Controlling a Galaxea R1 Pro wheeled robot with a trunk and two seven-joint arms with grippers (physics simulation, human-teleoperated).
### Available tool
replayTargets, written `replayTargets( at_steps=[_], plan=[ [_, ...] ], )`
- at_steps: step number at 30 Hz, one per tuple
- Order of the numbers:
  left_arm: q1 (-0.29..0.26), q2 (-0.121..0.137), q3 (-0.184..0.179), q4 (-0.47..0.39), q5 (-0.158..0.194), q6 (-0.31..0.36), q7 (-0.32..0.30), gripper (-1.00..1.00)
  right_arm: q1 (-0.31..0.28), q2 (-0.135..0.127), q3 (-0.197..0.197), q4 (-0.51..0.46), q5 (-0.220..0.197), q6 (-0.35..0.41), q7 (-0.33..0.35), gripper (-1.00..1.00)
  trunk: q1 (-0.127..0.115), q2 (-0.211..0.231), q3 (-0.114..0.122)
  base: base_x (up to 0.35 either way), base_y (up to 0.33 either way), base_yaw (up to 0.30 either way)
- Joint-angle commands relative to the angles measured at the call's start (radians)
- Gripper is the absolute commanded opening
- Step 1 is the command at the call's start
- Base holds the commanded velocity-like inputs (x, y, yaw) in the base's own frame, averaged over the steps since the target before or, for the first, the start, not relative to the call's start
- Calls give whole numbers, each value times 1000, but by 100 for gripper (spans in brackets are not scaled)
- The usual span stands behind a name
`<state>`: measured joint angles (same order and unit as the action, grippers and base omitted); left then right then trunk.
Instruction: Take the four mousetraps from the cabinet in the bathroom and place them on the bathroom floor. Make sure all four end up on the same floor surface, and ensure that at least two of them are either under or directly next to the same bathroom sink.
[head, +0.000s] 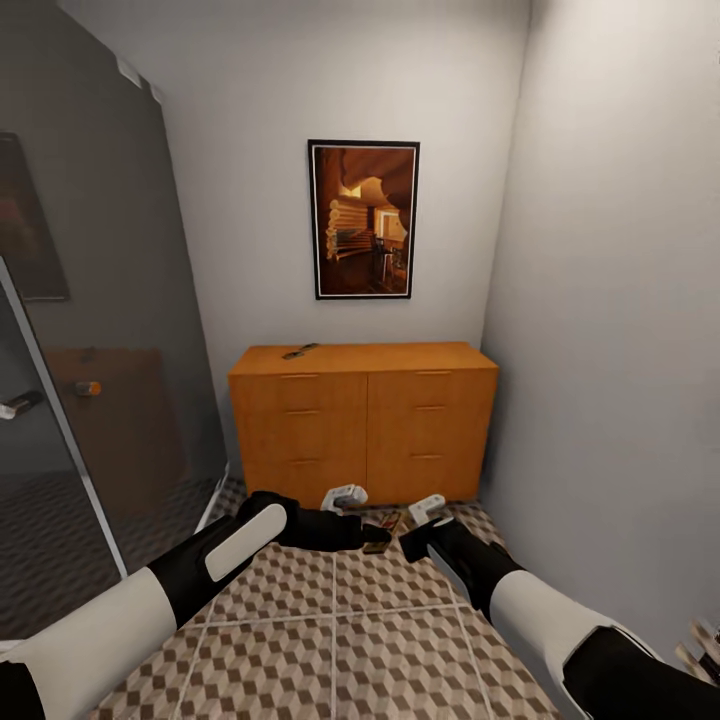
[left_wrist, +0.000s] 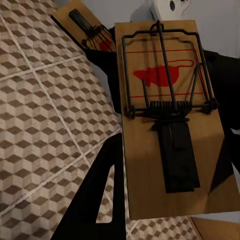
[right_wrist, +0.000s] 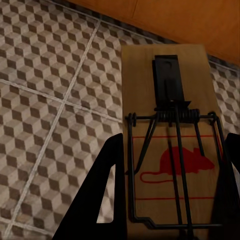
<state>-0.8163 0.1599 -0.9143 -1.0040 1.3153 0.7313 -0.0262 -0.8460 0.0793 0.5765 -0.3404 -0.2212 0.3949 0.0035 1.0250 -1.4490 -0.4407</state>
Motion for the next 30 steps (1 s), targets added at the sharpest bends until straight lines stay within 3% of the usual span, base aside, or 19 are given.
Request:
replayTargets(
  at_steps=[1,9,21,30],
  plan=[
    [-1,1,-2,-1,-2,0,-1,-100,-1,-1,6,1,-9,3,0,-100,0,-1,-1,-73,0,0],
    [-1,3,-3,11,-3,0,-1,-100,-1,-3,6,5,-13,2,-3,-100,0,-1,-1,-43,0,0],
    [9,1,-5,162,-4,-5,-1,-100,-2,-12,7,56,-13,-18,-5,-100,0,-1,-1,0,0,0],
    [42,6,-6,179,-5,-36,-1,-100,-2,-31,6,78,-13,-27,-5,-100,0,-1,-1,0,0,0]
  ],
)
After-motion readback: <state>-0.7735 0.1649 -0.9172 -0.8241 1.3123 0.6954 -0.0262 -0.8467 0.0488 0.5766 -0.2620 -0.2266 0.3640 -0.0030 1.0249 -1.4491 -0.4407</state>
